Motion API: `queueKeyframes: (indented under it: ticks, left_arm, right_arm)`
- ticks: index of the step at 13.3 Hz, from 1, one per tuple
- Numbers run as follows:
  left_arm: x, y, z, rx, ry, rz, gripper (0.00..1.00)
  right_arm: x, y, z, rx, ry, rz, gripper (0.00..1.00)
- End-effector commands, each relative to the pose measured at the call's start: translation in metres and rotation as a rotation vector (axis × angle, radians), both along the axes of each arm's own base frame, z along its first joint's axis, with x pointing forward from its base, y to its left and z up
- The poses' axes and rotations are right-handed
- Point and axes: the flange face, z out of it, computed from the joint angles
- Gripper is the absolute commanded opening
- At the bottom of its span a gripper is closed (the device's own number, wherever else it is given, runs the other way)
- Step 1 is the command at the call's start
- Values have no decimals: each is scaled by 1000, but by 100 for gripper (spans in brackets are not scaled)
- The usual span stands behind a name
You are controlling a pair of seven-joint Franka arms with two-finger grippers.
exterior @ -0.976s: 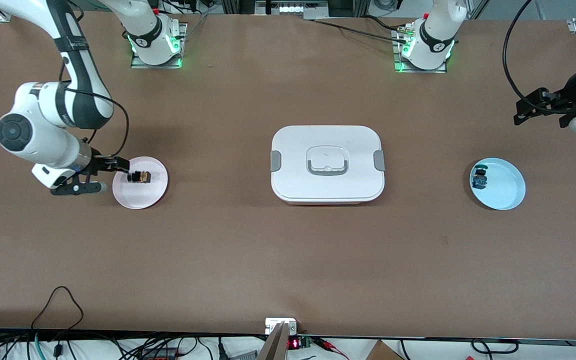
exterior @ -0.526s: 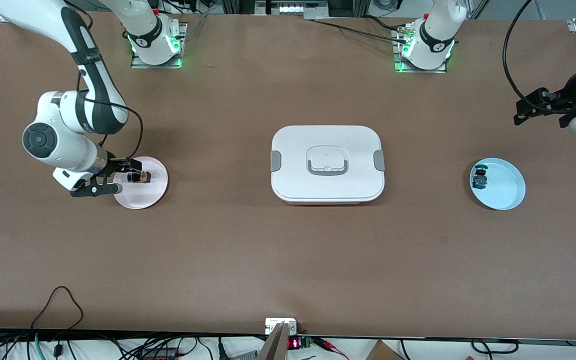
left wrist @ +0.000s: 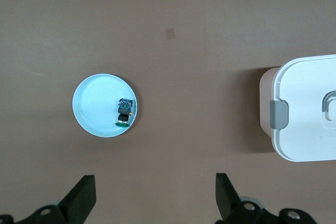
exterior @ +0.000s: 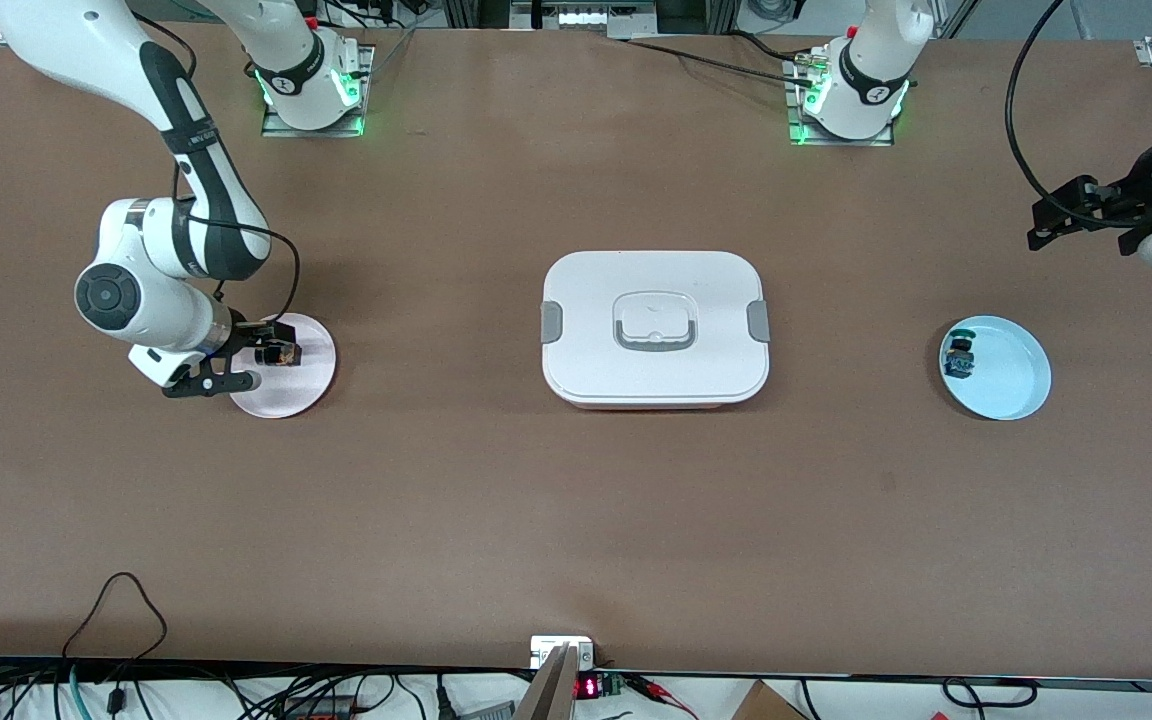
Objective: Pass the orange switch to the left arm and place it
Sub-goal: 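Lower the right gripper and close it on the orange switch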
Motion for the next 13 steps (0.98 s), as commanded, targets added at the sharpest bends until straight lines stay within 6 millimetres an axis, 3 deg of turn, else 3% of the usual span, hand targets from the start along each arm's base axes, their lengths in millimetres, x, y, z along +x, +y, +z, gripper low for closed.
queueKeyframes:
  ticks: [1,13]
  left_arm:
    - [4,-3,6,5,0,4,100]
    - [9,-8,11,6,-13,-5,100]
  right_arm:
    - [-3,2,-14,-5,7,31,100]
    - [-1,5,-43,-6,0,39,100]
